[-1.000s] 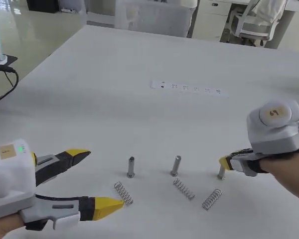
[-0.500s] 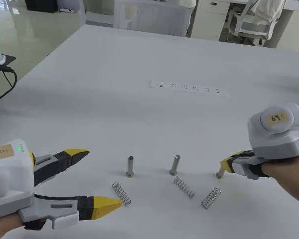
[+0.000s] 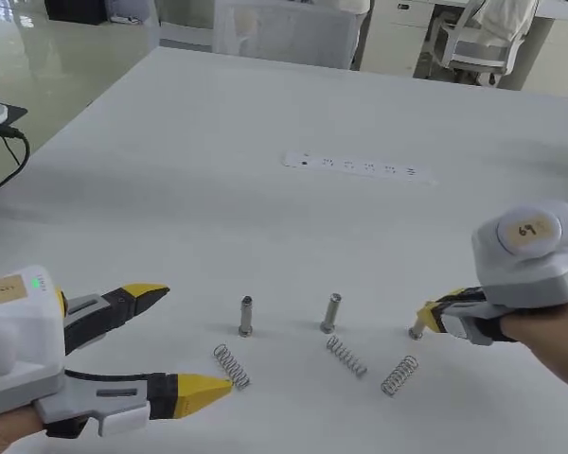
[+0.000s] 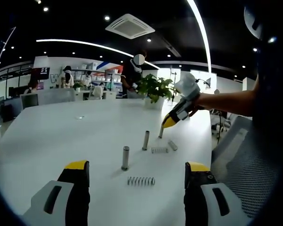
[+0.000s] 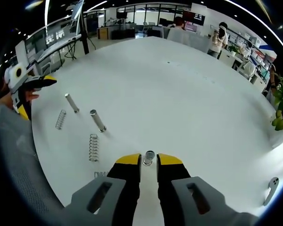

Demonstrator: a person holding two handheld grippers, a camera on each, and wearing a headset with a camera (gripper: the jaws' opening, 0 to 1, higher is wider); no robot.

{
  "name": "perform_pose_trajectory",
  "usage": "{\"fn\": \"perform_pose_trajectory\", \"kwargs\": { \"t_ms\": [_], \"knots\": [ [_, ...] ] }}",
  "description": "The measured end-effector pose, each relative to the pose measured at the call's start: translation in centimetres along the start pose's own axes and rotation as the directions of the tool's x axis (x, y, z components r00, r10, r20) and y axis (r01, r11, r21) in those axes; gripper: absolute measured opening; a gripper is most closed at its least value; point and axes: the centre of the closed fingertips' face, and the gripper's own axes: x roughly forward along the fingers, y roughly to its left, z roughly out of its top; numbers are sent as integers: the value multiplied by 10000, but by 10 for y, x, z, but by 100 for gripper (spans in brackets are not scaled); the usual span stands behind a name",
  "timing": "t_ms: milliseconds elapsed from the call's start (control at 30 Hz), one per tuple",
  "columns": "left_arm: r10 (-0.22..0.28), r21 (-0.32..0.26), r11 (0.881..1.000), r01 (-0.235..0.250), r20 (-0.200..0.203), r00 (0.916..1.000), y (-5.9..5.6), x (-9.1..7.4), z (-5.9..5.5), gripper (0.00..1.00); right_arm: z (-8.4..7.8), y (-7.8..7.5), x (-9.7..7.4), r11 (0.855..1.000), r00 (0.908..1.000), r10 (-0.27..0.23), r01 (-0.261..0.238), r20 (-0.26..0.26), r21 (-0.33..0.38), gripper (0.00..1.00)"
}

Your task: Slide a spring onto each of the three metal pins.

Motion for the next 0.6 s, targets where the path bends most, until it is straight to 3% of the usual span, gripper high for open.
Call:
{"fn": "perform_pose_trajectory", "kwargs": {
  "t_ms": [267, 600],
  "knots": [
    [-23, 11, 10000, 23, -2, 10000, 0, 1, 0, 80, -8, -4, -10, 9998, 9999, -138, 138, 30, 153, 12],
    [-95, 45, 9999, 95, -34, 9999, -2, 1, 0, 80, -17, 21, -20, 9994, 9994, 337, -338, 96, 124, 13]
  ]
}}
